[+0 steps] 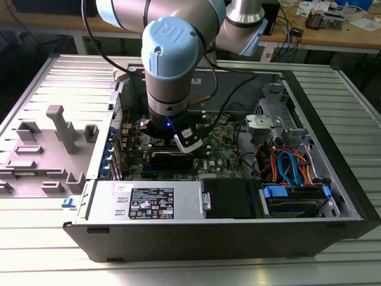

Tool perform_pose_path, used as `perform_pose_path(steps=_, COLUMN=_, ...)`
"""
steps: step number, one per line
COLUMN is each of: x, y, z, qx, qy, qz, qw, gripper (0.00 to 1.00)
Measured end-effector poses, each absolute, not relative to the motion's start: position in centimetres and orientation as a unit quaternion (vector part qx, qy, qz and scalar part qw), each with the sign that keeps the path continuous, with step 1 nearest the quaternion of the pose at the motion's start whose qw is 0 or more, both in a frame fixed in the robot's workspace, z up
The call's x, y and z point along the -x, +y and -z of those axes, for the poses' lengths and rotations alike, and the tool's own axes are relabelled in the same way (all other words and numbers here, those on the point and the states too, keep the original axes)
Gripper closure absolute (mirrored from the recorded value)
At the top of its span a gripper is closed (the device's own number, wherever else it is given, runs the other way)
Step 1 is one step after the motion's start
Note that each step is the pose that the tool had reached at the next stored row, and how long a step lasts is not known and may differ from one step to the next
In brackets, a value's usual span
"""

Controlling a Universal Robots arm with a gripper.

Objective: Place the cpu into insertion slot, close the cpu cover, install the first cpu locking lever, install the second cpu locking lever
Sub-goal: 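Install the second cpu locking lever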

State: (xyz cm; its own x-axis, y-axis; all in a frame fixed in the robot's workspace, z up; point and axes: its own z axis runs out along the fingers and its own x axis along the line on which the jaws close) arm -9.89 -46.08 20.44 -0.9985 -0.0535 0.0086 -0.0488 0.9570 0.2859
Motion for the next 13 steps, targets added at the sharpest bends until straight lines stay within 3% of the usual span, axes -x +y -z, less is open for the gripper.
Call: perform_pose_path(steps=13, x=9.93, y=-45.70, z=-20.18, qx=-0.026, qy=-0.989, qz=0.144, qw=0.008, gripper=0.89)
